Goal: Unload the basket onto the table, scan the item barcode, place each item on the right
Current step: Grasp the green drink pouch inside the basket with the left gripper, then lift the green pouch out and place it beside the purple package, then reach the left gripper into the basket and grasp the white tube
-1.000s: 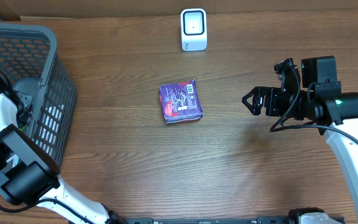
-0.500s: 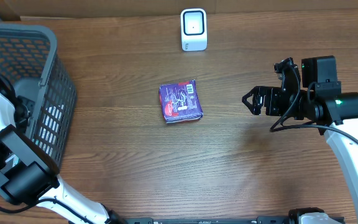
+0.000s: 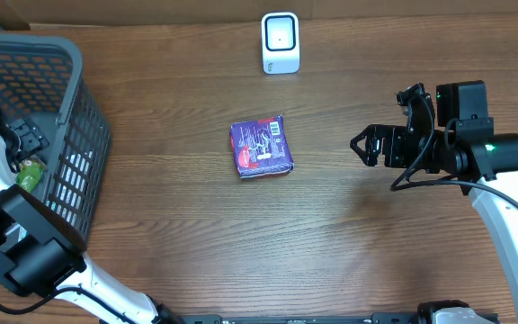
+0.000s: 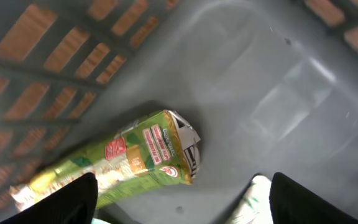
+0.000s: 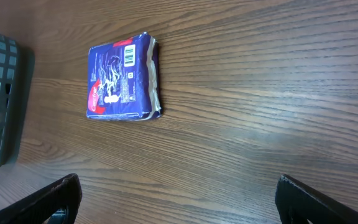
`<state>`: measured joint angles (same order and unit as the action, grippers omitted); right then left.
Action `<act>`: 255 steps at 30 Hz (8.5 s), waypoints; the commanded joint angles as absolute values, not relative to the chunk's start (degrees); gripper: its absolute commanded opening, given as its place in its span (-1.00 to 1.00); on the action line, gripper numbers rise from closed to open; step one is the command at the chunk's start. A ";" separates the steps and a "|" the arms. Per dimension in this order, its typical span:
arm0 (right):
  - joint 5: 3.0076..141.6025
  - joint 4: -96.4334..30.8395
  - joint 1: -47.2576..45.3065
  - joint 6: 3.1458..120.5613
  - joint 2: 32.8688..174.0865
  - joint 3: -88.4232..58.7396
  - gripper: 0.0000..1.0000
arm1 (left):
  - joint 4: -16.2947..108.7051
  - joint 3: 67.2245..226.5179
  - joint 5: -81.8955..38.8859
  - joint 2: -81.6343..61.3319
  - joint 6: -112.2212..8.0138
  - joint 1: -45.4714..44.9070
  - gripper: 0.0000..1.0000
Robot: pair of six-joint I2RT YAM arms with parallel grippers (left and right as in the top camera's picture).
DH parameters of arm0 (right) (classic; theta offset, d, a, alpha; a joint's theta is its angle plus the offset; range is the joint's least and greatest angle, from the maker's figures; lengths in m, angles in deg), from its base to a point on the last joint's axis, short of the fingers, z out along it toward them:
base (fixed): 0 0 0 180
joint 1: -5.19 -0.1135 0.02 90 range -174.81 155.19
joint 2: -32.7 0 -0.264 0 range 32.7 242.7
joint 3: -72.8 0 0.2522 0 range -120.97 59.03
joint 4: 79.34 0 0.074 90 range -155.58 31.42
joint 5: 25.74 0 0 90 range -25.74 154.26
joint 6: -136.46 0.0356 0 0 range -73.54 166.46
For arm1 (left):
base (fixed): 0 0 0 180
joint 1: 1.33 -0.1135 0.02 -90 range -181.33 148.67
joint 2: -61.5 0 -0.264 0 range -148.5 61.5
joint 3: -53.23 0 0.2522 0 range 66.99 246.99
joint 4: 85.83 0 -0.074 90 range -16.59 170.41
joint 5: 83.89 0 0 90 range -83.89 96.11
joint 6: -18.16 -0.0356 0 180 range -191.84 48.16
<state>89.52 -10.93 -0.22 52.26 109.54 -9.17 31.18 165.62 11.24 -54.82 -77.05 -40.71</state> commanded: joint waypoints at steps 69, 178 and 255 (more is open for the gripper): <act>89.85 -10.62 -0.70 52.39 109.35 -9.65 1.00 | 24.86 166.08 14.65 -60.63 -102.52 -40.18 0.46; 88.32 -11.26 -0.70 52.39 109.35 -9.65 1.00 | 5.61 165.52 8.79 -57.22 -34.52 15.62 -0.15; 88.29 -11.26 -0.70 52.39 109.35 -9.65 1.00 | 24.47 151.00 3.37 -41.29 -94.10 -41.60 0.92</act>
<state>88.66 -10.93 -0.22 52.43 109.54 -9.17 23.70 152.01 3.37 -39.73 -87.98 -41.93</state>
